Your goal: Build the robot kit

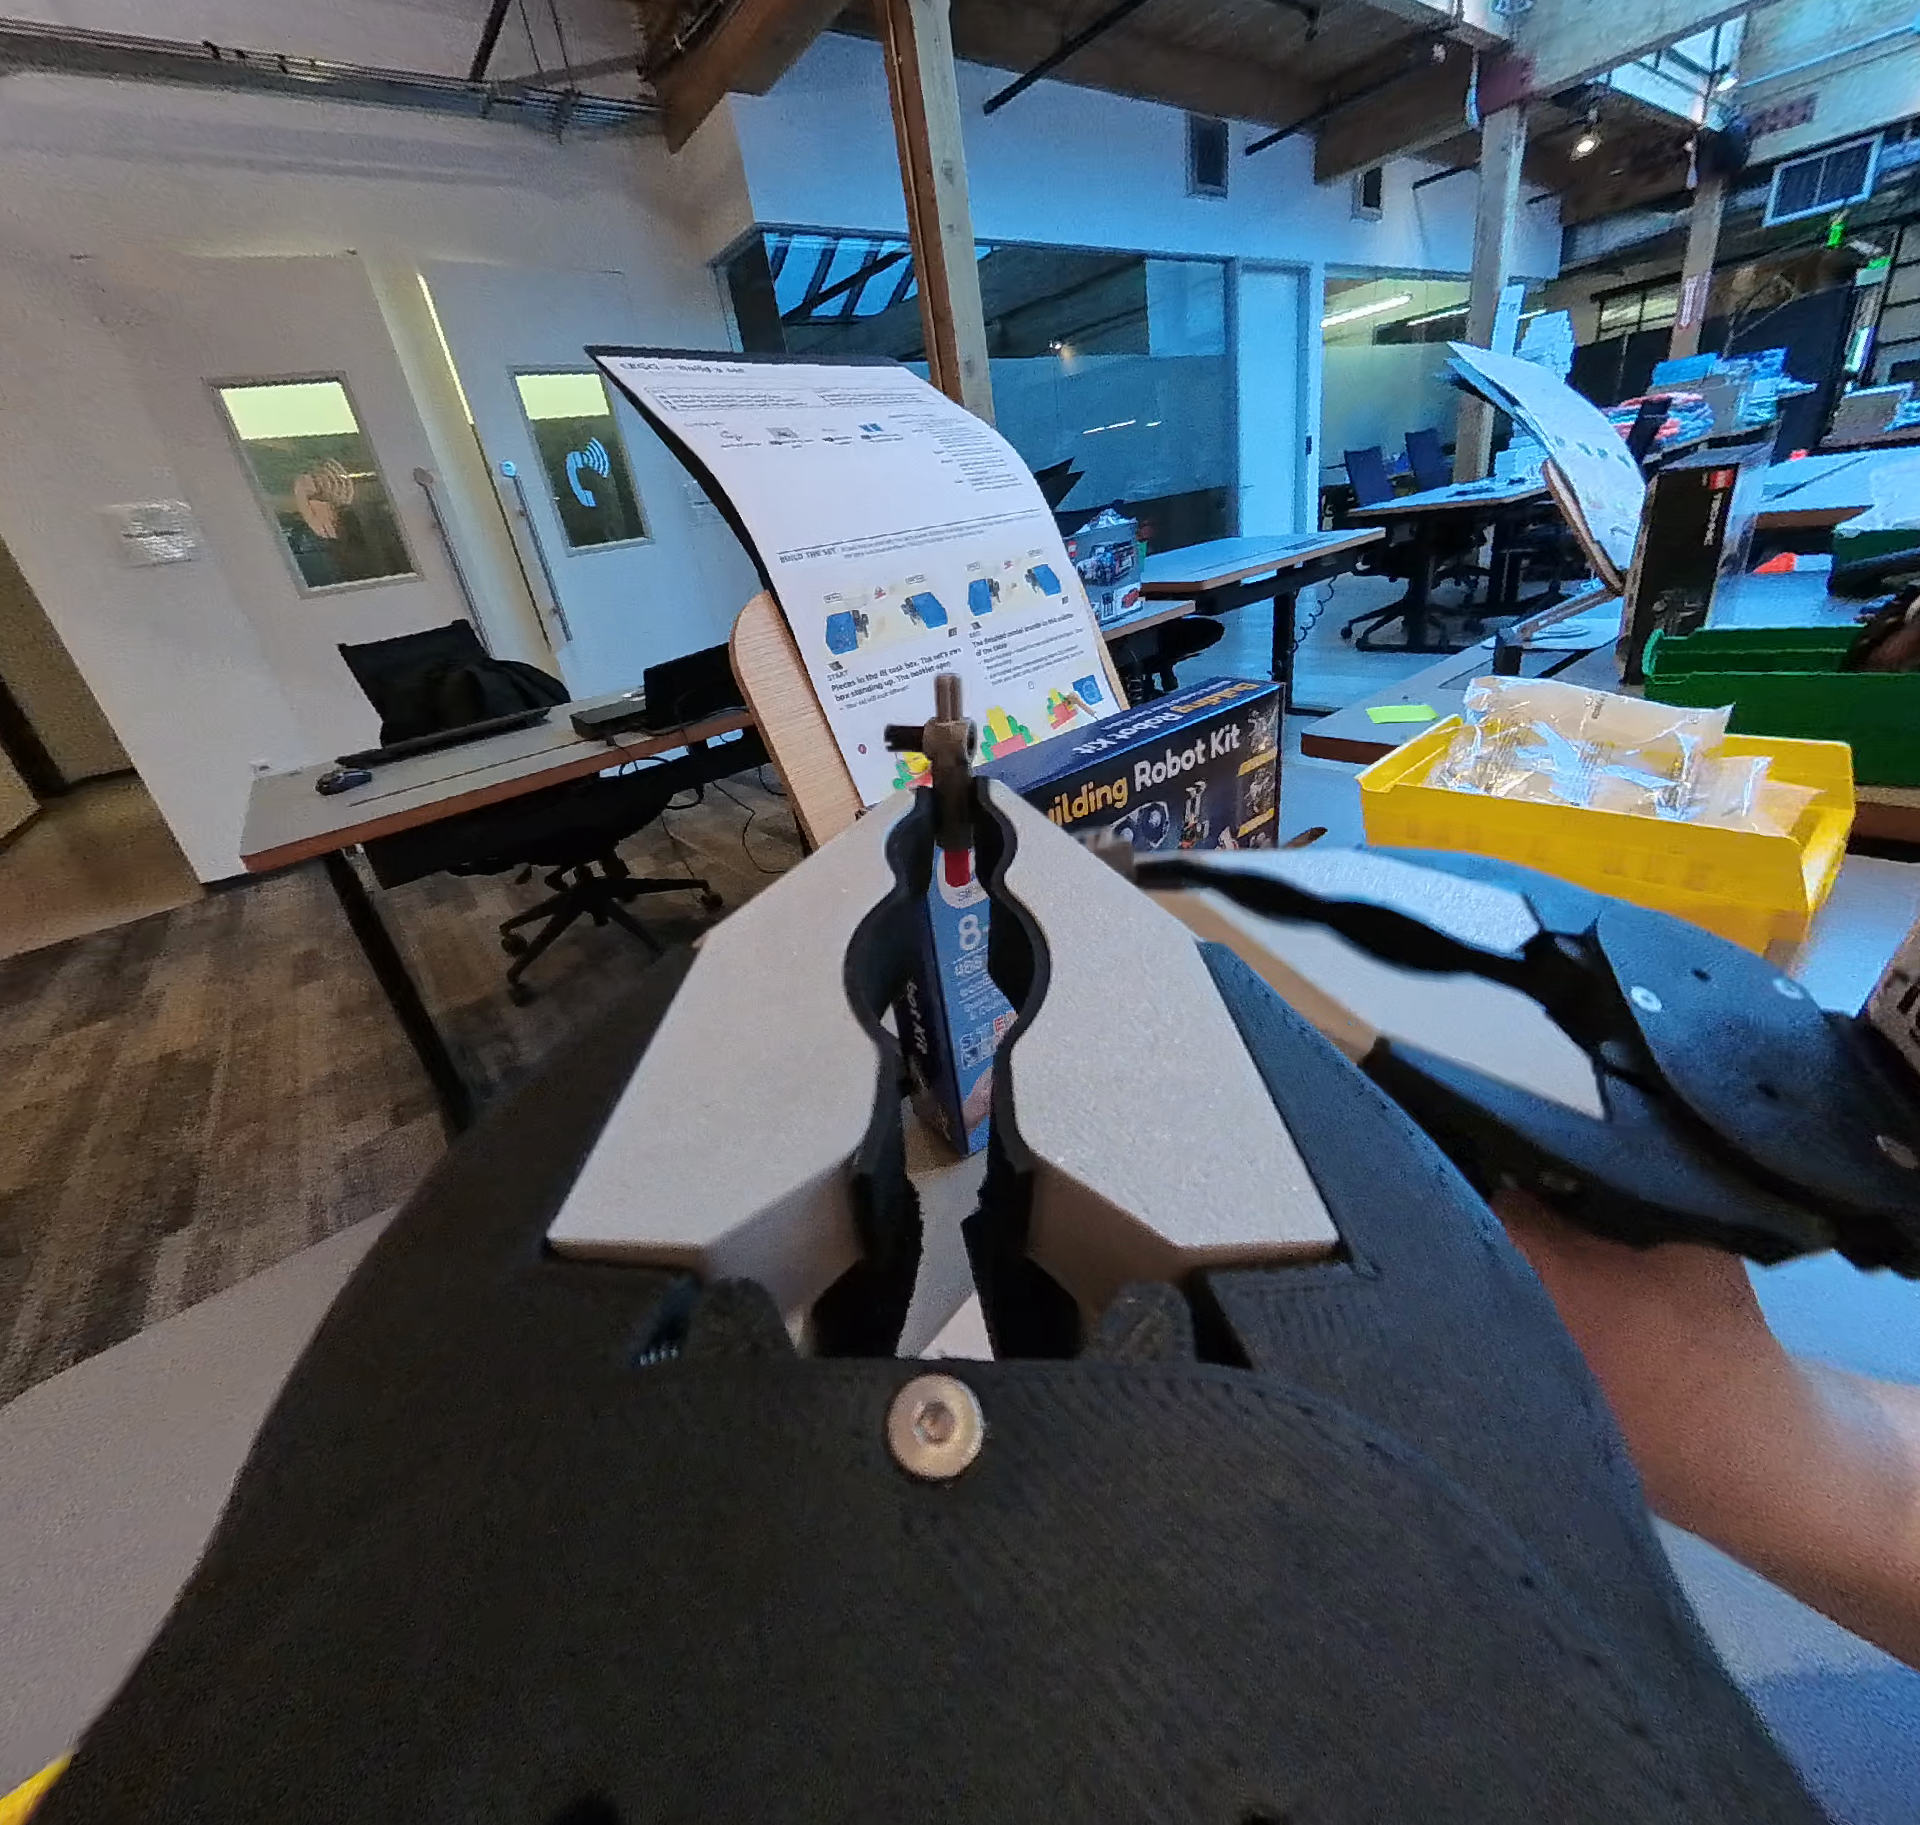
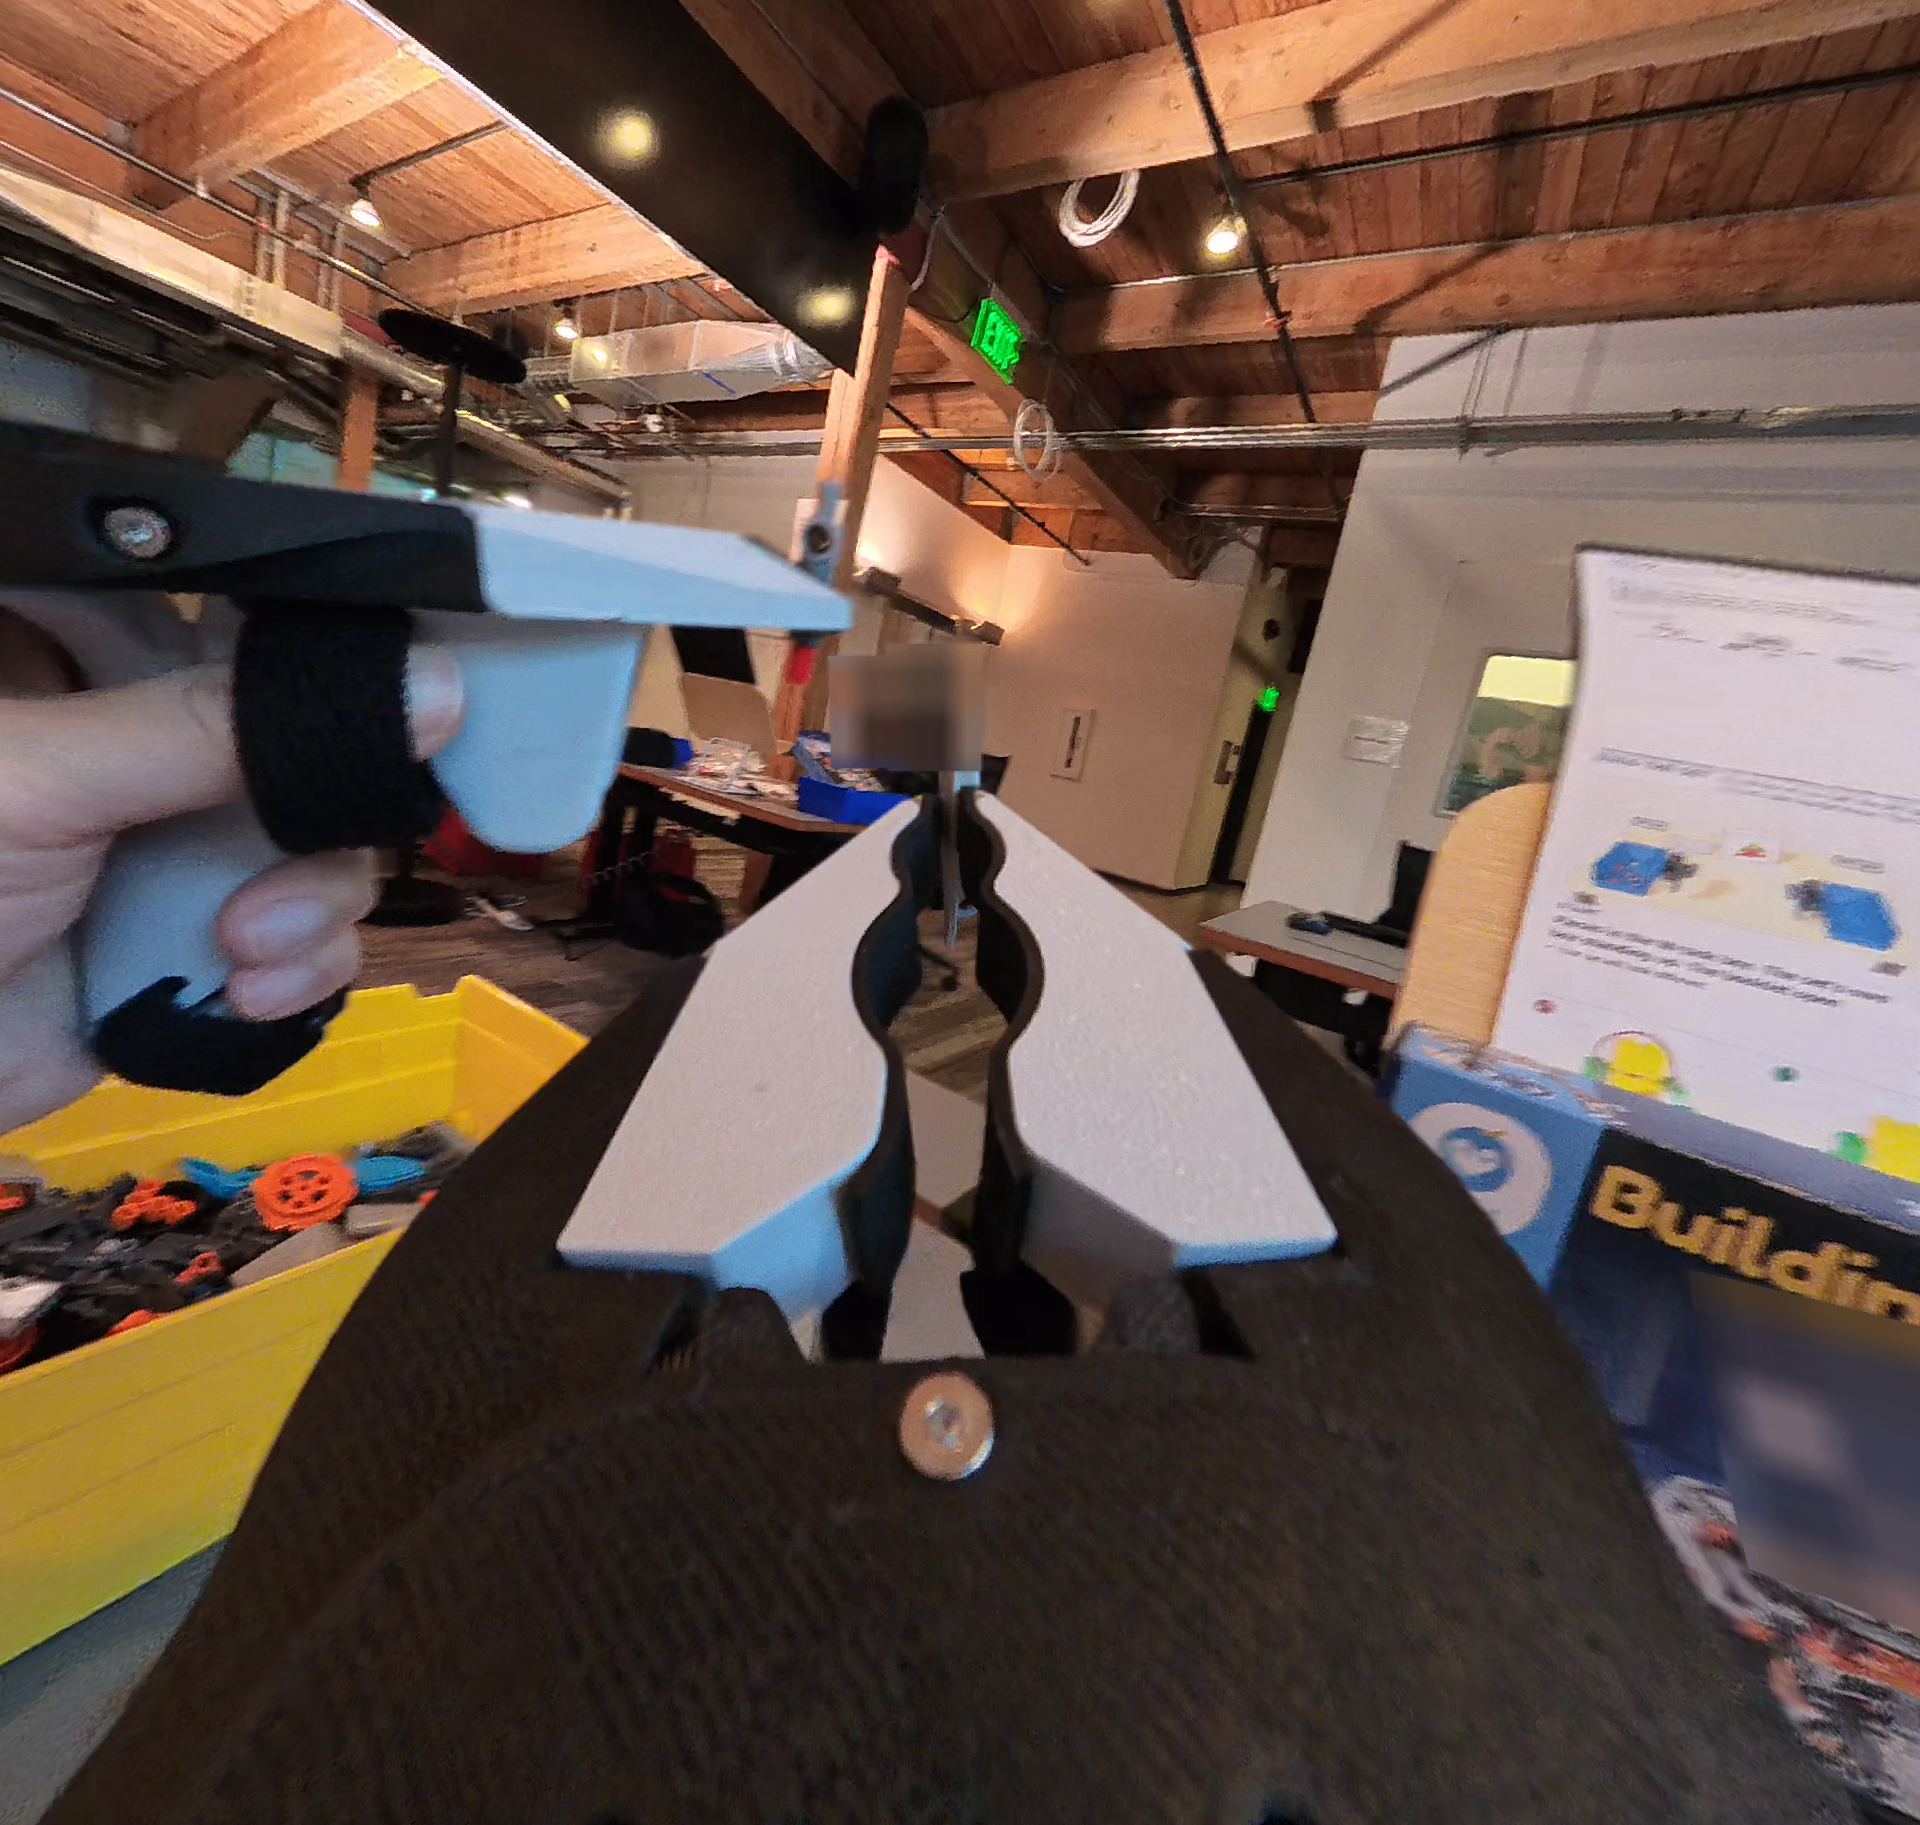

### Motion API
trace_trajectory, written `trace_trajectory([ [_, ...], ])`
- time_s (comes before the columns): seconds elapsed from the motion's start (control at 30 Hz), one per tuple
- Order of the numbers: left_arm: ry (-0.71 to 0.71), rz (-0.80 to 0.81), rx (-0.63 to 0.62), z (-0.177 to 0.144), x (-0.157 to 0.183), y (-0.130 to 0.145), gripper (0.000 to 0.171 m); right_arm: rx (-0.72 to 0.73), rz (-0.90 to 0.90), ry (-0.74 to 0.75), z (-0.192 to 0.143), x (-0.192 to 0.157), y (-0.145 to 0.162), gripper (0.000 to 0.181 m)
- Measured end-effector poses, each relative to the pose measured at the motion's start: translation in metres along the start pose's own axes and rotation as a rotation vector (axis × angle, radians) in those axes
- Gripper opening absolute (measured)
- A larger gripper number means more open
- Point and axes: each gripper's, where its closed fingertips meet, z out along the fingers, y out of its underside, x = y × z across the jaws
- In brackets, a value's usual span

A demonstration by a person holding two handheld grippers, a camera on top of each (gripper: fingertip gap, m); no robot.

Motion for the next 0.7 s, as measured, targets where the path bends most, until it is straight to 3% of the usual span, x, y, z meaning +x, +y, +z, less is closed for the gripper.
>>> trace_trajectory([
  [0.17, -0.009, -0.045, -0.023, 0.002, -0.008, 0.008, 0.004, 0.06, -0.065, 0.135, -0.015, 0.051, -0.029, 0.001],
  [0.3, -0.059, -0.031, -0.04, 0.007, -0.016, 0.017, 0.005, 0.063, -0.063, 0.196, -0.021, 0.077, -0.031, 0.001],
  [0.7, -0.166, 0.018, -0.066, 0.015, -0.028, 0.034, 0.005, 0.005, 0.016, 0.193, -0.014, 0.082, 0.001, 0.001],
])
